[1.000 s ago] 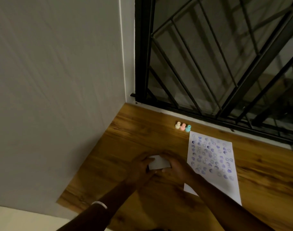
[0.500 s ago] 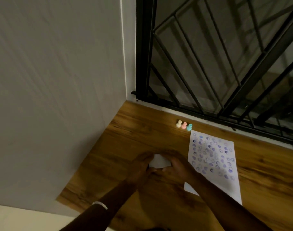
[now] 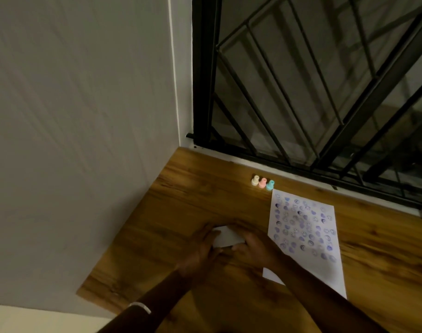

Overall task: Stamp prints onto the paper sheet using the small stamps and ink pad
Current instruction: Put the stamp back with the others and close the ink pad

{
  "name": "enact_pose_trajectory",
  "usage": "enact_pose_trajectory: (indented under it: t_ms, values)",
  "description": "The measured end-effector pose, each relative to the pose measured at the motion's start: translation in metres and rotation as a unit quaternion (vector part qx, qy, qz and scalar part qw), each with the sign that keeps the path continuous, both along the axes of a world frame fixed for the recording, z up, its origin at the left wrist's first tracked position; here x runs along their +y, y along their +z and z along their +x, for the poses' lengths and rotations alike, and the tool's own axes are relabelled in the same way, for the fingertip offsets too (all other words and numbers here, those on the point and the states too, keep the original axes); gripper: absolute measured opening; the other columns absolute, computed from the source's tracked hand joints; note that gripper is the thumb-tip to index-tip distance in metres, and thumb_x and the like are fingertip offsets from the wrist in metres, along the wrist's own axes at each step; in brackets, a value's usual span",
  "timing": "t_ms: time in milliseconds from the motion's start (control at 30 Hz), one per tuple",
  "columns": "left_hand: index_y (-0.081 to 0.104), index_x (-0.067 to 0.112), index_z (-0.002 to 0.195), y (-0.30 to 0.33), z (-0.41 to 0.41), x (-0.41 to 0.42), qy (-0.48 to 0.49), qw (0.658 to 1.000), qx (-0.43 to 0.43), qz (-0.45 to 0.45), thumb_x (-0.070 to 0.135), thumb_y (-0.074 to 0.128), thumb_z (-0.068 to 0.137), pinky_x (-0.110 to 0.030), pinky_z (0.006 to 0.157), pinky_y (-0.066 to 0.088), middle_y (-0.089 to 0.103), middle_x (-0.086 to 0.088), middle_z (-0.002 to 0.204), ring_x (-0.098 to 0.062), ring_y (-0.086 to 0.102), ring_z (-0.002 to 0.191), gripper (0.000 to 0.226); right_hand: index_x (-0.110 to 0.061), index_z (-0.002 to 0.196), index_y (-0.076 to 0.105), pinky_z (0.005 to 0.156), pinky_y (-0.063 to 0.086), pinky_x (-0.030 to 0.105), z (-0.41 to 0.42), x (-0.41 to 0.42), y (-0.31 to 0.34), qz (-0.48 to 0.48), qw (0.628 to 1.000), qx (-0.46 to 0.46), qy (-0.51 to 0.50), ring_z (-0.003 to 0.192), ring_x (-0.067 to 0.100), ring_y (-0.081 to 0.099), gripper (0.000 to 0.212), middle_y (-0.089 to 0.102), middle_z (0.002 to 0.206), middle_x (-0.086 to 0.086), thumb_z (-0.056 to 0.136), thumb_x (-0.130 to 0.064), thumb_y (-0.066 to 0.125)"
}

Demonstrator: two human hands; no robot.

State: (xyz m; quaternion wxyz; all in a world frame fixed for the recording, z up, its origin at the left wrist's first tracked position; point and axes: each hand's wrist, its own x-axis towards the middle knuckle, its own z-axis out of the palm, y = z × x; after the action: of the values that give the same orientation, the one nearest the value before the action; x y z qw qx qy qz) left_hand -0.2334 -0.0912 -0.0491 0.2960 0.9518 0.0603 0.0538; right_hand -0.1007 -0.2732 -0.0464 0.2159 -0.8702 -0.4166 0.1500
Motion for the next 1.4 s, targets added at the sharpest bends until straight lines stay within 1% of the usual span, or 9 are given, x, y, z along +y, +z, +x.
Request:
enact_pose_trajectory:
  t_ms: [100, 233, 467, 667, 767, 900, 1067, 1233, 1400]
  values:
    - [0.037, 0.024, 0.144, -0.001, 0.0, 0.003, 0.0, 1.0, 0.006, -0.015, 0.054, 0.044, 0.094, -0.036, 0.116, 0.032, 0.032, -0.003, 0.155, -0.02, 0.029, 0.143, 0.059, -0.036, 0.144, 0.028, 0.111, 0.018, 0.027, 0.002, -0.001, -0.007, -0.004, 1.0, 0.001, -0.005, 0.141, 0.018, 0.027, 0.067, 0.031, 0.154, -0.002, 0.086, -0.049, 0.059]
    - [0.036, 0.023, 0.146, -0.003, 0.001, 0.009, -0.011, 1.0, 0.012, 0.004, 0.054, 0.045, 0.093, -0.033, 0.117, 0.03, 0.032, -0.002, 0.156, -0.02, 0.029, 0.143, 0.061, -0.038, 0.142, 0.031, 0.112, 0.025, 0.031, 0.001, -0.001, -0.008, 0.013, 1.0, -0.002, 0.004, 0.139, 0.016, 0.029, 0.066, 0.032, 0.153, -0.003, 0.084, -0.053, 0.059]
    - [0.041, 0.024, 0.142, 0.005, 0.003, 0.012, -0.016, 1.0, 0.024, -0.002, 0.053, 0.053, 0.09, -0.037, 0.115, 0.031, 0.028, -0.003, 0.157, -0.022, 0.025, 0.144, 0.062, -0.026, 0.139, 0.043, 0.115, 0.031, 0.04, 0.0, -0.001, -0.004, 0.028, 1.0, 0.005, 0.006, 0.139, 0.02, 0.032, 0.063, 0.036, 0.152, 0.003, 0.084, -0.051, 0.061]
    - [0.048, 0.021, 0.137, 0.008, 0.007, 0.015, -0.016, 0.999, 0.023, -0.039, 0.046, 0.061, 0.088, -0.032, 0.111, 0.037, 0.036, -0.001, 0.152, -0.02, 0.037, 0.138, 0.057, -0.033, 0.136, 0.044, 0.108, 0.037, 0.032, 0.0, 0.0, -0.006, 0.013, 0.999, 0.026, -0.031, 0.135, 0.02, 0.036, 0.058, 0.039, 0.149, 0.001, 0.083, -0.048, 0.063]
    - [0.047, 0.02, 0.137, 0.009, 0.007, 0.014, -0.01, 0.997, 0.03, -0.067, 0.044, 0.062, 0.088, -0.033, 0.112, 0.037, 0.036, -0.002, 0.151, -0.019, 0.037, 0.137, 0.057, -0.031, 0.135, 0.047, 0.108, 0.032, 0.026, 0.001, 0.001, -0.005, 0.012, 0.999, 0.027, -0.029, 0.136, 0.019, 0.036, 0.06, 0.04, 0.148, 0.0, 0.081, -0.047, 0.066]
    - [0.046, 0.018, 0.138, 0.012, 0.008, 0.013, -0.011, 0.996, 0.011, -0.084, 0.038, 0.064, 0.089, -0.025, 0.106, 0.035, 0.041, -0.003, 0.147, -0.021, 0.041, 0.134, 0.056, -0.034, 0.136, 0.042, 0.106, 0.039, 0.033, -0.003, 0.0, -0.004, 0.008, 0.998, 0.044, -0.046, 0.134, 0.021, 0.037, 0.06, 0.039, 0.147, 0.002, 0.082, -0.049, 0.063]
    - [0.034, 0.019, 0.146, 0.018, 0.007, 0.011, -0.005, 0.998, 0.028, -0.064, 0.042, 0.059, 0.091, -0.029, 0.113, 0.031, 0.035, -0.003, 0.153, -0.019, 0.034, 0.14, 0.064, -0.034, 0.139, 0.038, 0.11, 0.029, 0.029, -0.004, 0.003, 0.001, -0.013, 0.998, 0.05, -0.047, 0.139, 0.022, 0.031, 0.062, 0.032, 0.152, 0.003, 0.084, -0.047, 0.064]
    - [0.025, 0.02, 0.149, 0.02, 0.007, 0.006, 0.001, 0.999, 0.045, -0.027, 0.046, 0.051, 0.094, -0.029, 0.116, 0.03, 0.025, -0.001, 0.158, -0.018, 0.027, 0.143, 0.066, -0.034, 0.14, 0.035, 0.114, 0.033, 0.037, -0.007, 0.002, 0.009, -0.016, 0.997, 0.062, -0.037, 0.139, 0.023, 0.03, 0.064, 0.029, 0.153, 0.004, 0.084, -0.043, 0.063]
    - [0.029, 0.015, 0.148, 0.024, 0.011, 0.009, -0.001, 0.998, 0.057, -0.032, 0.043, 0.056, 0.092, -0.032, 0.114, 0.033, 0.027, -0.005, 0.156, -0.022, 0.031, 0.142, 0.068, -0.031, 0.141, 0.037, 0.114, 0.032, 0.039, -0.009, 0.004, 0.014, -0.008, 0.997, 0.062, -0.052, 0.139, 0.022, 0.032, 0.061, 0.033, 0.152, 0.003, 0.086, -0.039, 0.063]
